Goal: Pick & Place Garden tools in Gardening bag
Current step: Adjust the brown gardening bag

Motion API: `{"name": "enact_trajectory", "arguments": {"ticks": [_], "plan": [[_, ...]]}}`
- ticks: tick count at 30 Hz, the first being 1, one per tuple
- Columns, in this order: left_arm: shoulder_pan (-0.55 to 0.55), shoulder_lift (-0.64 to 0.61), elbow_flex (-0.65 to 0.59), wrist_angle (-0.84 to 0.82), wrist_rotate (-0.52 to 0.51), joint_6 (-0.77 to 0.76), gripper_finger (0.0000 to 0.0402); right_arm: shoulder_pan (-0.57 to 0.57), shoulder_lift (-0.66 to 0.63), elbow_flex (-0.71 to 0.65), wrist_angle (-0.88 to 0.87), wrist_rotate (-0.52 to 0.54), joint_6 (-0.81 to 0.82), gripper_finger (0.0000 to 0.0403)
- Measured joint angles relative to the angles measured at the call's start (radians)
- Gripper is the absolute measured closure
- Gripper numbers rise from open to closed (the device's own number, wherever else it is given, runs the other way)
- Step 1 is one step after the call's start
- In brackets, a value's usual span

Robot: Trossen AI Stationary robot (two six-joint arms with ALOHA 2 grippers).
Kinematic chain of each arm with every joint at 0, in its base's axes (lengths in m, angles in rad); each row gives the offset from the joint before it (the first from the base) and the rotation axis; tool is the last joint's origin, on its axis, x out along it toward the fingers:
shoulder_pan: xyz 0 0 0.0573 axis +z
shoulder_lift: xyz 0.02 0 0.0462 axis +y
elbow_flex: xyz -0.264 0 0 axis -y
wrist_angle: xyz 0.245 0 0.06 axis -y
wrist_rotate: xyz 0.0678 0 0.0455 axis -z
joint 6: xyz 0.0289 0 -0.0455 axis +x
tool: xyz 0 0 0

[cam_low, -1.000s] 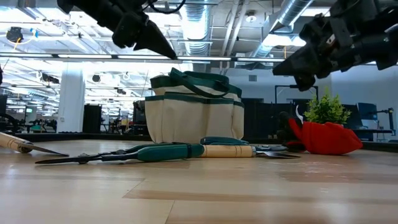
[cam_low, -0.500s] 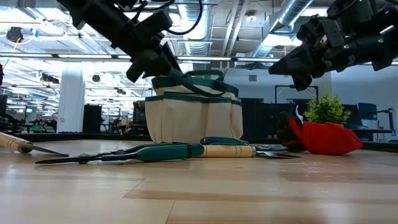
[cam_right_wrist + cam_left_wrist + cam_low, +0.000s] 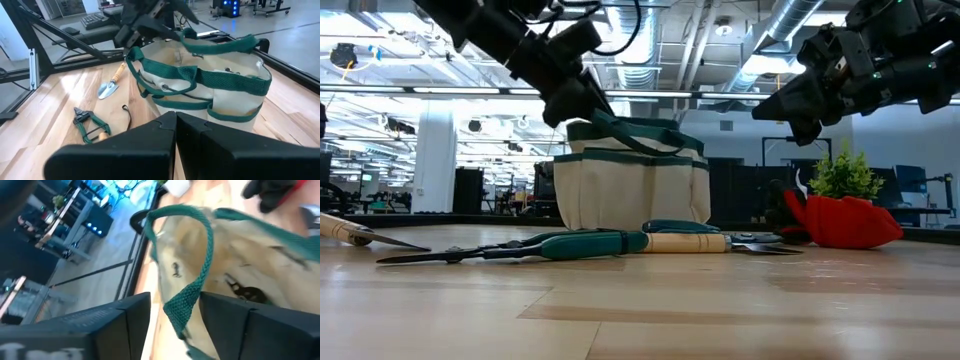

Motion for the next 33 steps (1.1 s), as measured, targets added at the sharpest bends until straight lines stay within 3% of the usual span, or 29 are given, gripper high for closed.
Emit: {"name": "enact_trajectory", "arguments": {"ticks": [19, 33], "plan": [[0.152, 0.000, 0.000, 0.016, 0.001, -0.005, 0.0281, 0.000, 0.000, 0.000, -0.022, 0.000, -0.003, 0.0403], [0.203, 0.000, 0.000, 0.039, 0.000, -0.005, 0.0282, 0.000, 0.000, 0.000, -0.026, 0.000, -0.003, 0.0403]]}}
